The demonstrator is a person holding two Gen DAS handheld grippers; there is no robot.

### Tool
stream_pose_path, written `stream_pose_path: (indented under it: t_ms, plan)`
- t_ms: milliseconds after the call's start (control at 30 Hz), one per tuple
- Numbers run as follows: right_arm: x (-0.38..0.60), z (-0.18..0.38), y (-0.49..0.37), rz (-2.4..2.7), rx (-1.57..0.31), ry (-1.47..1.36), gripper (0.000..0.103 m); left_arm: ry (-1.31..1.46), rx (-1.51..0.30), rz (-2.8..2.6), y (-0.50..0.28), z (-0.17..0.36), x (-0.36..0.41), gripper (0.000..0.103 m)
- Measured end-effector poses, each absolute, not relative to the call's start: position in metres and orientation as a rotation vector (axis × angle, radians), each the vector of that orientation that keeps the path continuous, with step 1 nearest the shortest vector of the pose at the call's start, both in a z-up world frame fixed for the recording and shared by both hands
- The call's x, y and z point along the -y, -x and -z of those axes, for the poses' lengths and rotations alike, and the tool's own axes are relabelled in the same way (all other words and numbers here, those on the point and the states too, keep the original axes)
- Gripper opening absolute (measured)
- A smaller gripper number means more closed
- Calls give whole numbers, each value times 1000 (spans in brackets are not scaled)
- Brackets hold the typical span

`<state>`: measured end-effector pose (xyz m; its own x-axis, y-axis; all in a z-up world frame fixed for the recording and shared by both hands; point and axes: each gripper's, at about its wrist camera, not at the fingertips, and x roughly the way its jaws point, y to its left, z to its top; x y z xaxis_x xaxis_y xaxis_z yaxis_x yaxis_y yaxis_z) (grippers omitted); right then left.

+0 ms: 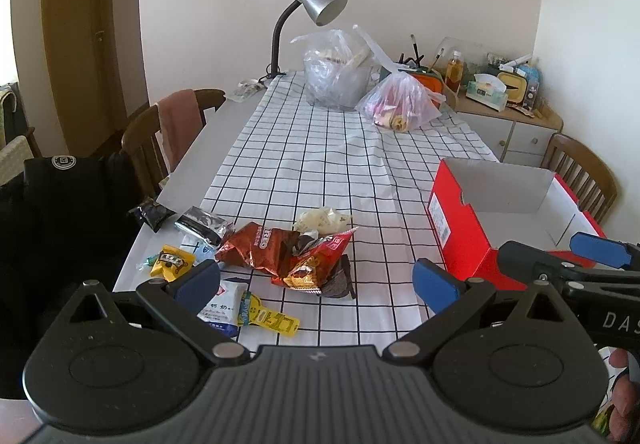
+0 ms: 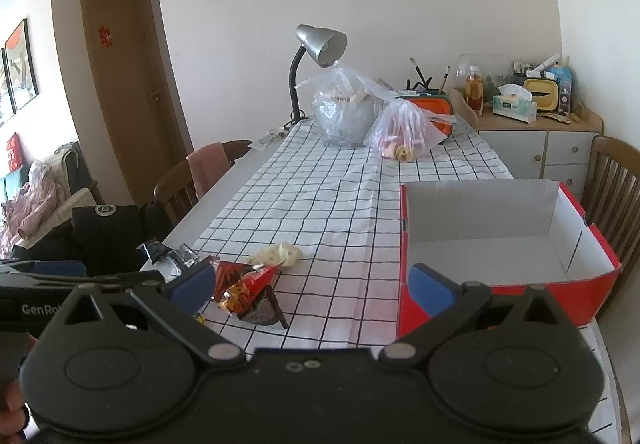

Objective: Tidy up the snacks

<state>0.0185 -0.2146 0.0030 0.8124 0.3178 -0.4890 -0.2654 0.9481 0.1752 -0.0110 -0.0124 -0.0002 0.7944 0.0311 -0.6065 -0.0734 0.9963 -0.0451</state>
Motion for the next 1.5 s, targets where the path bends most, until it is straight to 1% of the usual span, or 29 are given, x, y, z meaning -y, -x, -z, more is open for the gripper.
stream_pose_path:
  t_ms: [1500]
  plan:
    - [207,1,-18,-324,-543,-88,103,61,-660,-94,15,3,7,103]
